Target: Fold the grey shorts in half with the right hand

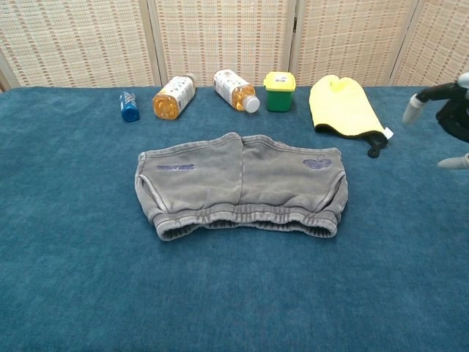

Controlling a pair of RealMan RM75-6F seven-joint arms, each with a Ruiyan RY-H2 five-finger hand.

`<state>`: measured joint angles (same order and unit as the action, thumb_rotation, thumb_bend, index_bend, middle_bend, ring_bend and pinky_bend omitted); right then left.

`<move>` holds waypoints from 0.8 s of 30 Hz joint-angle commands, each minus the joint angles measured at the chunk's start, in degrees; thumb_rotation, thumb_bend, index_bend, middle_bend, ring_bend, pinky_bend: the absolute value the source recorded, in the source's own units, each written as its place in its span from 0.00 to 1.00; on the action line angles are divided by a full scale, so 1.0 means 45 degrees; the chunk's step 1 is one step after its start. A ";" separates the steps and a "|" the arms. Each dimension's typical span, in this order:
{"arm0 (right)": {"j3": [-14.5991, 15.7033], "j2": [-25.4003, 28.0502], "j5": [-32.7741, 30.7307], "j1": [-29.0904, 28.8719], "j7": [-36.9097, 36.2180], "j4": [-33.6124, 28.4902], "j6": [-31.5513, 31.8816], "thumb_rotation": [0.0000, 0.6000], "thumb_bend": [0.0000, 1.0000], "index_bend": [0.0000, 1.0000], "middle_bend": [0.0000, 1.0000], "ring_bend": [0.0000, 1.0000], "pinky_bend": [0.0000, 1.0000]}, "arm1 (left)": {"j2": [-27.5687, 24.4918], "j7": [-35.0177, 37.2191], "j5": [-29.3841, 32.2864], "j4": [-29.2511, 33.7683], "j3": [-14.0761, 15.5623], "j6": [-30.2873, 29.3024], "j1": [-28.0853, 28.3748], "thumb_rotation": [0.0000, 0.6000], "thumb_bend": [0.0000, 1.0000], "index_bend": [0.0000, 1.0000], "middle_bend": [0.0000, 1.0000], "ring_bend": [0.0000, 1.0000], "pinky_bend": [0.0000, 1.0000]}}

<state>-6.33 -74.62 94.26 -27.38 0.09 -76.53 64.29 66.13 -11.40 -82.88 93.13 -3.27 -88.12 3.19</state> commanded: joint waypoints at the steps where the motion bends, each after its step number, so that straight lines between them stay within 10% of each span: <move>1: 0.0084 -0.0839 0.0420 -0.0747 -0.0180 0.0996 -0.0581 1.00 0.09 0.37 0.90 0.88 0.94 | -0.0009 0.0022 0.0043 -0.0024 -0.0020 -0.0003 -0.0013 1.00 0.20 0.18 0.19 0.17 0.33; 24: 0.1065 -0.4783 0.0964 -0.3336 -0.1705 0.6569 -0.1778 1.00 0.08 0.42 1.00 1.00 1.00 | 0.0116 0.0305 0.0127 -0.0243 -0.0216 0.0340 0.0261 1.00 0.20 0.18 0.19 0.17 0.33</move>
<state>-1.92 -95.18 98.52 -41.69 -7.18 -48.10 56.45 66.67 -10.05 -82.32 92.05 -4.23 -86.60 4.36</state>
